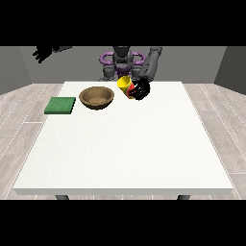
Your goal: Pick the cup and pour the ball into the bowl, then pick the bowl and place it on the pad
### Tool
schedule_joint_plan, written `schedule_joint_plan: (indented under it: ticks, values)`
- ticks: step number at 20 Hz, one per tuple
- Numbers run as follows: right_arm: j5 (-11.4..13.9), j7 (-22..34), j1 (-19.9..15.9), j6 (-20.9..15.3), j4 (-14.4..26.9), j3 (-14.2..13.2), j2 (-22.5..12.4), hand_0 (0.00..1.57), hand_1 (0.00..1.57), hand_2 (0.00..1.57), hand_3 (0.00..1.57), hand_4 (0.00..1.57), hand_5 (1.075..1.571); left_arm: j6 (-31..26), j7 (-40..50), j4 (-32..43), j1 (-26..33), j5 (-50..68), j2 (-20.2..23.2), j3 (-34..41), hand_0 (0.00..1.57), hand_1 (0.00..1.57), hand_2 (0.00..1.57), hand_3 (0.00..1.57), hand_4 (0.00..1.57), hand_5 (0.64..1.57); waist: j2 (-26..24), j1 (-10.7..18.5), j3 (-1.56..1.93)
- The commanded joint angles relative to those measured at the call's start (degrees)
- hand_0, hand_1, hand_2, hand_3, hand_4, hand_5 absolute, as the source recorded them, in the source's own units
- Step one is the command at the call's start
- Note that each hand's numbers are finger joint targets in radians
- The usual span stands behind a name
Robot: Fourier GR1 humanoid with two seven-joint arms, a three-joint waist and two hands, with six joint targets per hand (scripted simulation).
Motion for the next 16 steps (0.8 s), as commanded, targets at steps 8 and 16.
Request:
schedule_joint_plan:
  ticks: [8,16]
  values:
    - [0.79,-2.01,0.7,1.52,10.58,-1.66,-0.84,0.0,0.0,0.0,0.0,0.68,1.559,8.26,28.48,11.29,-9.88,-28.88,-1.27,-18.23,1.36,1.36,1.57,1.57,1.46,1.535,-6.69,2.67,-0.11]
    - [0.19,-4.55,-1.17,6.23,17.58,-1.88,-2.25,0.0,0.0,0.0,0.17,0.7,1.56,-0.12,46.19,13.19,-20.21,-41.28,-3.45,-28.46,1.31,1.31,1.57,1.57,1.47,1.529,-6.98,2.2,-0.1]
